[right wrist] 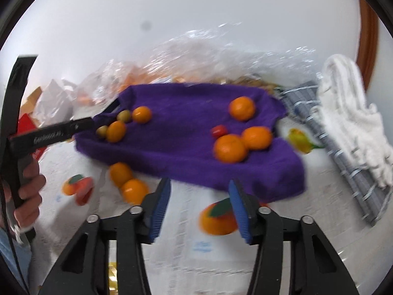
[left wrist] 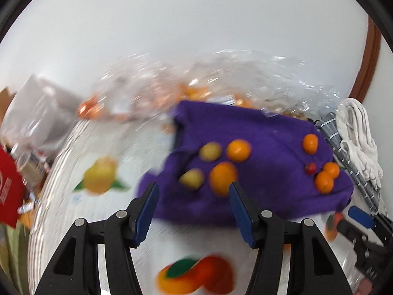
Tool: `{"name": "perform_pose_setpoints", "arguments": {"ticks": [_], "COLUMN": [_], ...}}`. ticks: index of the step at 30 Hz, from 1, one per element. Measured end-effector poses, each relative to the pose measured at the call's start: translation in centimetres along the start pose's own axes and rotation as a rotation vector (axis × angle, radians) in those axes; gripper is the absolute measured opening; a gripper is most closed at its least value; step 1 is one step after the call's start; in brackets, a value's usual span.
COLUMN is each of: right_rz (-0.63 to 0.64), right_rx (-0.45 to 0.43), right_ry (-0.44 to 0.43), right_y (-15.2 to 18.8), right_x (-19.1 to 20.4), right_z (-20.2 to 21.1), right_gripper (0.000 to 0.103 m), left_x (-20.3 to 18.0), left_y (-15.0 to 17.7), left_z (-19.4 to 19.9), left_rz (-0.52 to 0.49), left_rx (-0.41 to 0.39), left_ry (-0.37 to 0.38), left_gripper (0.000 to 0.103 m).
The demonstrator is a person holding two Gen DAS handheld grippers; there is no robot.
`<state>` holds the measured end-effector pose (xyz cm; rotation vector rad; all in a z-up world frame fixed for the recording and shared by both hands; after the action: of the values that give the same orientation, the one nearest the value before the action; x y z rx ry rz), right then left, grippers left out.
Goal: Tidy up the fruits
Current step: 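Open the right tool to drop the red fruit while the left drops the orange, then withdraw both tools from the towel toward the remaining fruit pile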
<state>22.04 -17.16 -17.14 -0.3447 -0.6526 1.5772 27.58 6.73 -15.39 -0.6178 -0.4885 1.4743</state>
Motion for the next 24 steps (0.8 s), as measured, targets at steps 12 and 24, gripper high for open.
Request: {"name": "perform_pose_setpoints", "arguments": {"ticks": [12,24], "right_rz": [0.146,0.148], "right_rx": [0.083,0.045], "right_ry": [-0.036,-0.036], "right_y": [1.5,0.9], "right_x": [6.7,4.9], "right_z": [-3.7,-3.3], "right_gripper": [0.048,0.037], "left_x": [4.8,4.0], "left_y": [4.0,4.7], "left_z": [0.3,0.0], "left_rz": [0.165,0.125], "left_rx": [0.018,0.048], "left_ry": [0.087,0.089], "left_gripper": [0.055,0.055]}}
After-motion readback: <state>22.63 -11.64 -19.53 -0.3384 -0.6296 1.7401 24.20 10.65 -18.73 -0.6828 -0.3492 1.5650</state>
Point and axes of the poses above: each gripper's, at about its wrist camera, not at the fingertips, and z roughly against the way its jaws point, x to its left, y to its underside, the point moved 1 cm from there along -z, roughly the way its jaws point, and after that the axes turned 1 degree about -z, right-handed, at the moved point
